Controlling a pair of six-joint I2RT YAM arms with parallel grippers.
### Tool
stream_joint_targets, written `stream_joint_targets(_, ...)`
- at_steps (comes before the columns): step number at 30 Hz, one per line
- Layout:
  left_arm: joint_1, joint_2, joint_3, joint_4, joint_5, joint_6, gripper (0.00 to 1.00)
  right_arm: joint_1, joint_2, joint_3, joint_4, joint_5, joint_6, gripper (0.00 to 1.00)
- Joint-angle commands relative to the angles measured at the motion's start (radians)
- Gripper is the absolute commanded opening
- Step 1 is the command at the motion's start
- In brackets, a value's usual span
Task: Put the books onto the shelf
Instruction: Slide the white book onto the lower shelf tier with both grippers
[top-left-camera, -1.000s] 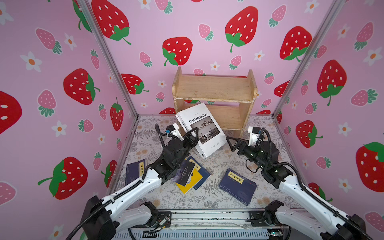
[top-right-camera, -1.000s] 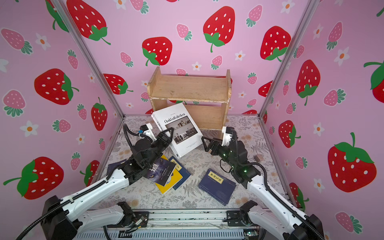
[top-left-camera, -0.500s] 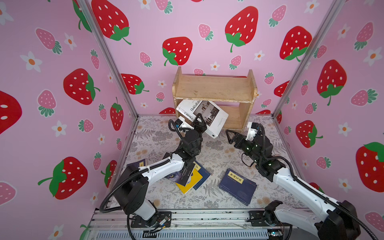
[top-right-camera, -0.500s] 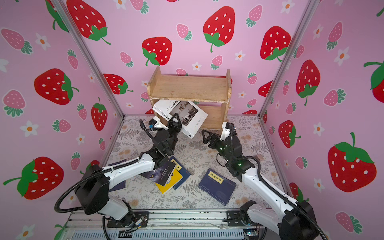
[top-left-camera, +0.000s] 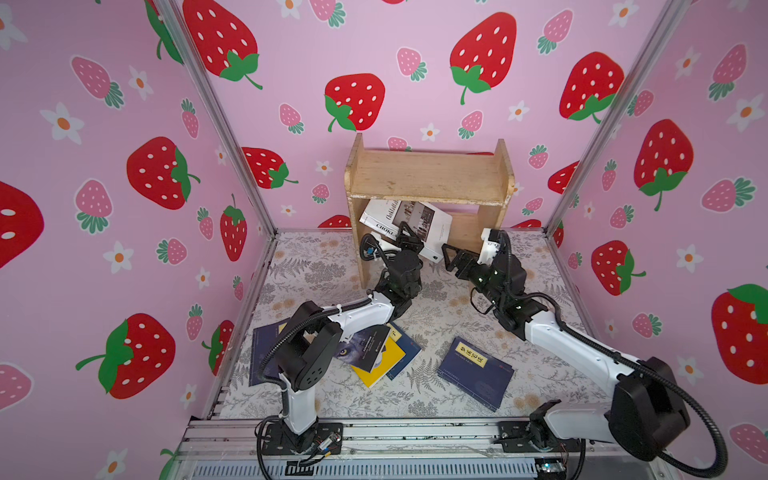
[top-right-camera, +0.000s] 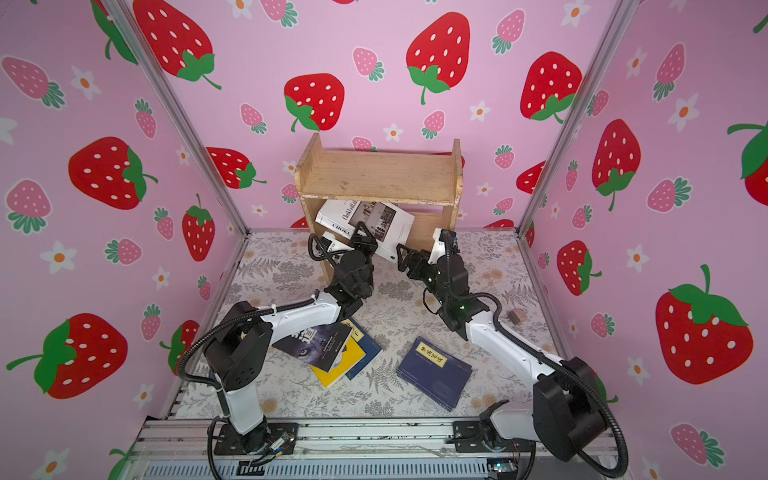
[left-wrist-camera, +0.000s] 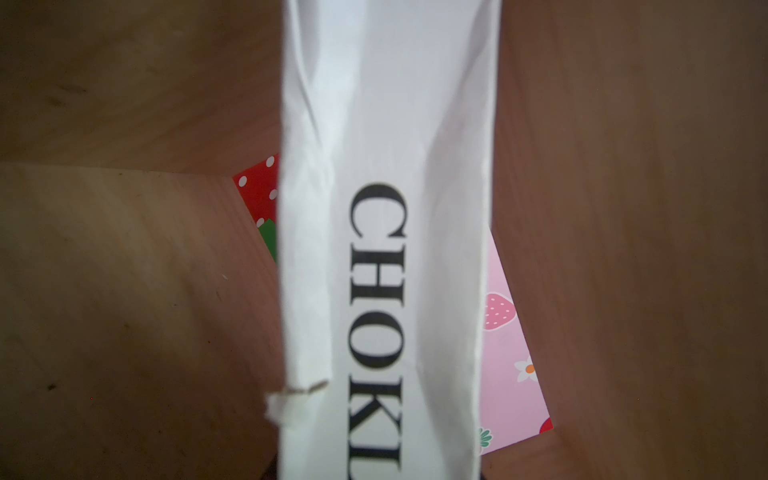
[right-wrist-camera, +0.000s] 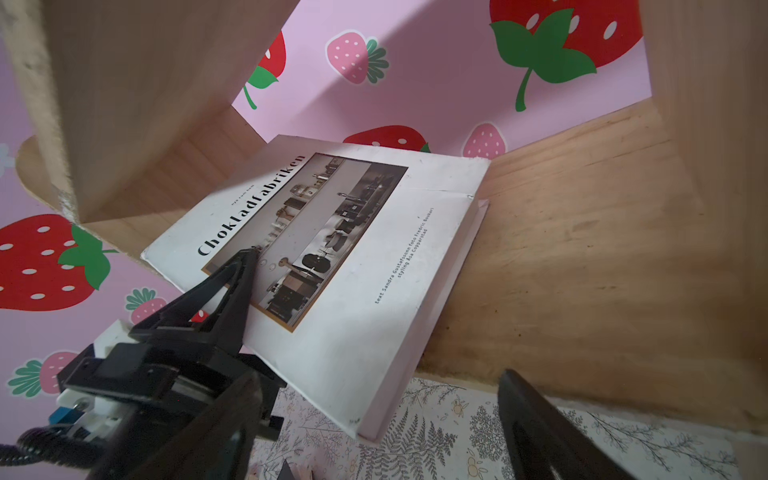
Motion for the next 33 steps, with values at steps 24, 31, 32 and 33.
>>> stream_joint_targets(24,-0.009,-0.111,0.021,-0.452,0.051,-0.174,0.86,-0.034,0.215,0.097,0.085,0.010,0.090,0.82)
stream_joint_targets(31,-0.003,-0.214,-0.028,-0.633,0.186,-0.120,0.92,-0.034,0.246,0.098,0.123,0.034,0.129,0.81)
stream_joint_targets(32,0.000,-0.239,-0.048,-0.646,0.206,-0.108,0.92,-0.034,0.251,0.097,0.127,0.034,0.135,0.80)
stream_joint_targets(33,0.004,-0.271,-0.076,-0.671,0.226,-0.101,0.92,-0.034,0.256,0.098,0.127,0.037,0.148,0.80)
